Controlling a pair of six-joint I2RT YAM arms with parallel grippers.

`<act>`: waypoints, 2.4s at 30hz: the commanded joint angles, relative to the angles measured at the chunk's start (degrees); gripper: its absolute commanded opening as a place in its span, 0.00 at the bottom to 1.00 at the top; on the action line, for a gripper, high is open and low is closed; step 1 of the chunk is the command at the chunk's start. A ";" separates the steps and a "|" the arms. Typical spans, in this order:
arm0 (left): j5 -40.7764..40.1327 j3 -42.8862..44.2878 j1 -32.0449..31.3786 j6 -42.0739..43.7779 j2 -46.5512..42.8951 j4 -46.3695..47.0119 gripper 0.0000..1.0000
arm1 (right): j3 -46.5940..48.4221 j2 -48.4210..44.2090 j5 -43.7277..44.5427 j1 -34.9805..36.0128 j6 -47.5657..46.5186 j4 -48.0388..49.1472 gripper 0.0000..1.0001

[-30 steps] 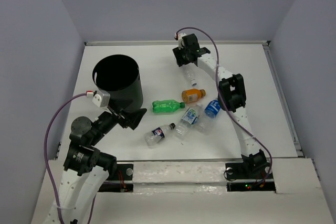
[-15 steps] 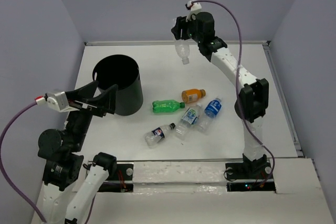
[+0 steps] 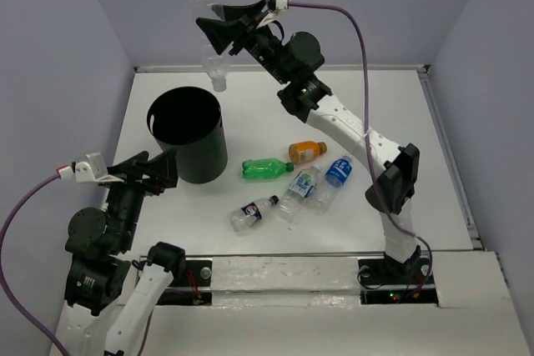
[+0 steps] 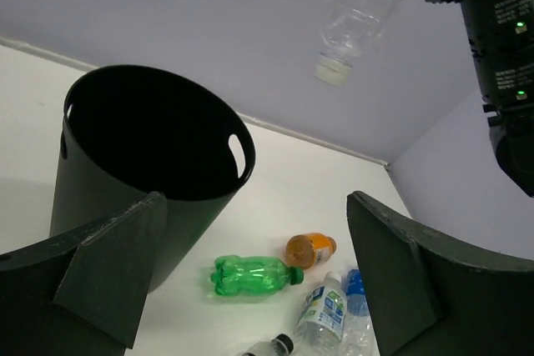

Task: Put the plastic bottles in the bin

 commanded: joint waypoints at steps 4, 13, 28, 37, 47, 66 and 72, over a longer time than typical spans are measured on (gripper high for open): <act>3.52 -1.00 0.00 -1.88 -0.72 -4.14 0.99 | 15.01 15.38 -1.34 2.49 -0.01 3.21 0.37; 12.13 -5.31 -0.35 -3.64 -0.90 -3.18 0.99 | 10.39 18.49 -3.63 5.65 -2.74 3.73 0.41; 20.74 -2.59 -0.35 0.39 1.82 -4.14 0.99 | -7.62 1.98 0.75 7.59 -4.32 -1.98 0.97; 37.80 -5.14 -0.44 5.15 12.81 -5.28 0.99 | -56.46 -33.25 12.79 2.32 1.91 -6.02 0.78; 23.76 -2.77 -12.02 12.27 29.85 -11.00 0.99 | -89.29 -62.62 17.55 1.17 12.55 -13.49 0.77; 9.94 2.59 -33.66 12.80 61.23 -17.33 0.99 | -95.27 -75.74 17.55 1.17 9.48 -19.56 0.78; 9.33 4.88 -34.89 14.20 67.30 -17.24 0.99 | -95.18 -75.91 15.79 1.17 9.30 -19.65 0.79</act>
